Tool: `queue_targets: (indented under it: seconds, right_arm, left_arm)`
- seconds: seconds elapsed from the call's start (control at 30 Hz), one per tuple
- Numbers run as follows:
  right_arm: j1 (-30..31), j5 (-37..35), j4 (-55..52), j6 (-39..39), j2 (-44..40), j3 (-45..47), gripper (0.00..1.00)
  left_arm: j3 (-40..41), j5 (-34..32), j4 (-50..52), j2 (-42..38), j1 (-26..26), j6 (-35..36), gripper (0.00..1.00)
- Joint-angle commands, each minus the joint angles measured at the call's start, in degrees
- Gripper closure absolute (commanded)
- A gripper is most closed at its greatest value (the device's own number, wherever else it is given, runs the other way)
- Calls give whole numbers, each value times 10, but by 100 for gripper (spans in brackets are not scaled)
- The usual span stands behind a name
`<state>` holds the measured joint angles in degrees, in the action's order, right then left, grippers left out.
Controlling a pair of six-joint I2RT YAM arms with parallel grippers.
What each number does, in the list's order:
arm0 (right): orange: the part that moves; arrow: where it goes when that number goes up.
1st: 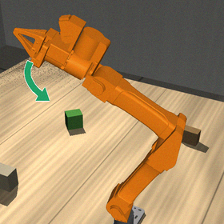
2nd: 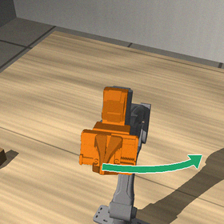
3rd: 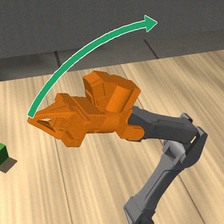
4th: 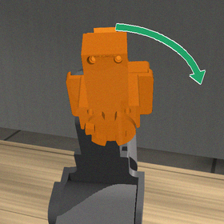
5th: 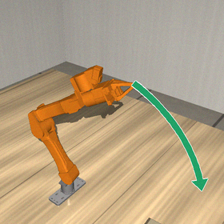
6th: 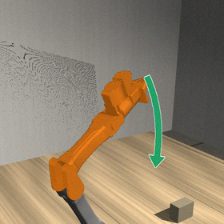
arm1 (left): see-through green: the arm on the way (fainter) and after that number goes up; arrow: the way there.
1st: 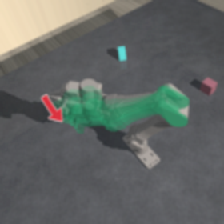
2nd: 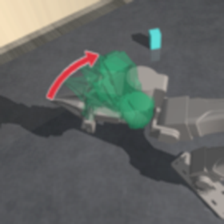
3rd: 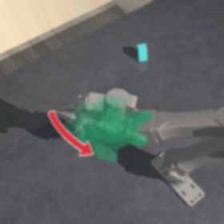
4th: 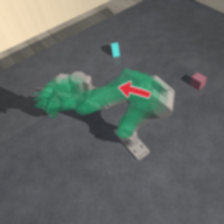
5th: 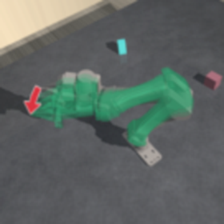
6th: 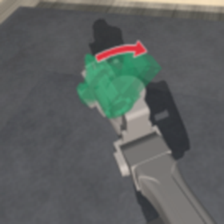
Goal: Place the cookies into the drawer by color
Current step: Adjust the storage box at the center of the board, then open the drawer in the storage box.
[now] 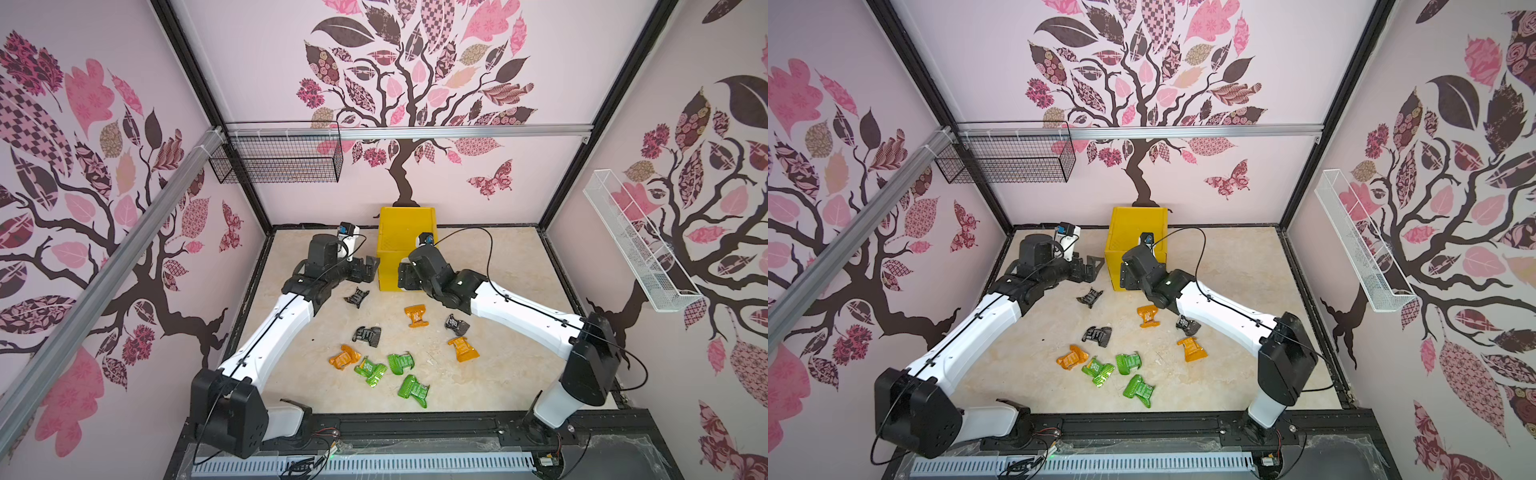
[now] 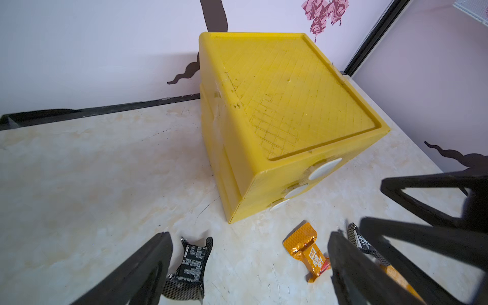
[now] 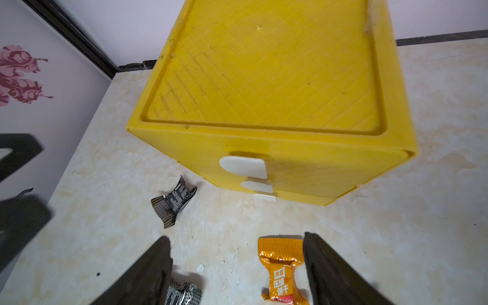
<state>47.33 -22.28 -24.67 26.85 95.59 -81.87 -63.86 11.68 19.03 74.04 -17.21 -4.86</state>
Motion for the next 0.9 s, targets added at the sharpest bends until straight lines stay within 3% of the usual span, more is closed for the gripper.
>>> queue_targets:
  seconds: [0.0, 0.17, 0.3, 0.87]
  right_arm:
    - [-1, -51, 0, 15, 32, -40, 19]
    - [0, -63, -7, 8, 62, -75, 19]
    - [0, -96, -13, 7, 84, -94, 20]
    - [1, -149, 9, 0, 145, -123, 33]
  left_arm:
    - [11, -21, 99, -44, 9, 40, 3]
    - [71, 8, 121, -109, 37, 76, 3]
    - [97, 24, 90, -120, 70, 53, 3]
    - [122, 9, 59, -124, 71, 26, 3]
